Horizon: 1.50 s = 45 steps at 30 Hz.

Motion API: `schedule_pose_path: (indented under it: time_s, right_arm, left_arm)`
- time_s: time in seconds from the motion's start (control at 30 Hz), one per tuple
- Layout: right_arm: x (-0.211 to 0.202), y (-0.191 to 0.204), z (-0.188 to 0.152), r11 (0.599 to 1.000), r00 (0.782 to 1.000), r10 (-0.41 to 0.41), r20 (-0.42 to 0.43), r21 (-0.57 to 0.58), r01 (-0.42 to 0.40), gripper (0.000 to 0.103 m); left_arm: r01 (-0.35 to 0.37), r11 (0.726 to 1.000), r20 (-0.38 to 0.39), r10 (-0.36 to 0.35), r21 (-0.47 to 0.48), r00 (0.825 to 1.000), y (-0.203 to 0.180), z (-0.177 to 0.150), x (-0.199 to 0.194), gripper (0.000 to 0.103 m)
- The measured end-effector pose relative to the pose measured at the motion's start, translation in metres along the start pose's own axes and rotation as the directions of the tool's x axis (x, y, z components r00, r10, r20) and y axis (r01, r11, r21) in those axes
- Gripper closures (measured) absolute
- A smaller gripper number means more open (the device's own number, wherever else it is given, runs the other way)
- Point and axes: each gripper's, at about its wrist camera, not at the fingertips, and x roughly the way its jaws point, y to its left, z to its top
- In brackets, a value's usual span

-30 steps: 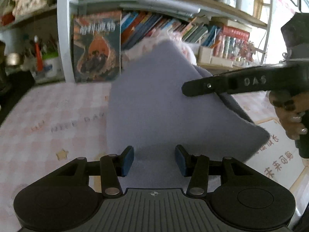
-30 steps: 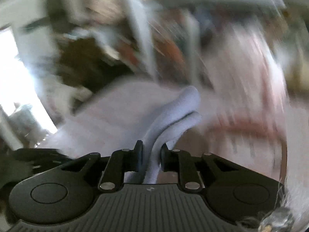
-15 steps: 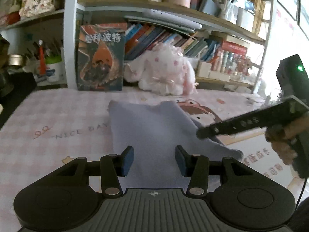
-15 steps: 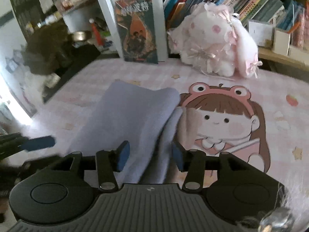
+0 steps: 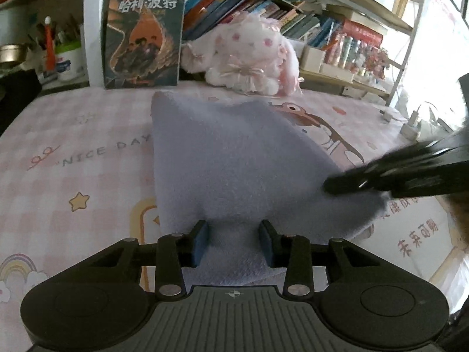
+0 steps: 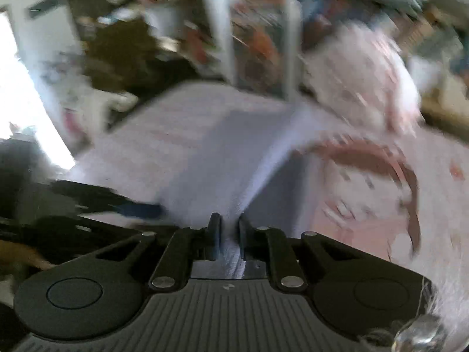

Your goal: Fold clothes

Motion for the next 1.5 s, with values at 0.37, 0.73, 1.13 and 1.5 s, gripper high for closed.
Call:
schedule_pose_path:
  time_s: [0.37, 0.73, 1.13, 1.5]
  right_arm:
    - [0.014, 0.001, -0.003, 0.998, 0.998, -0.053, -0.036, 0.034, 0.054, 0.082]
    - [-0.015, 0.014, -0.005, 0.974, 0.981, -0.187, 0.051, 0.137, 0.178, 0.019]
    - [-0.015, 0.01, -0.017, 0.93, 0.965, -0.261, 0.011, 0.27, 0.248, 0.004]
    - [0.024, -0.022, -0.012, 0.889, 0.989, -0.125, -0.084, 0.433, 0.149, 0.036]
  left_arm:
    - [-0.034, 0.999, 0.078, 0.033, 0.001, 0.996, -0.001, 0.004, -0.022, 0.058]
    - [-0.073, 0.996, 0.149, 0.079, -0.044, 0.986, 0.021, 0.01, -0.052, 0.03]
    - [0.008, 0.978, 0.055, 0.003, -0.208, 0.999, 0.071, 0.004, -0.031, 0.023]
    - [0.206, 0.89, -0.016, -0.232, -0.407, 0.972, 0.105, 0.013, 0.031, 0.024]
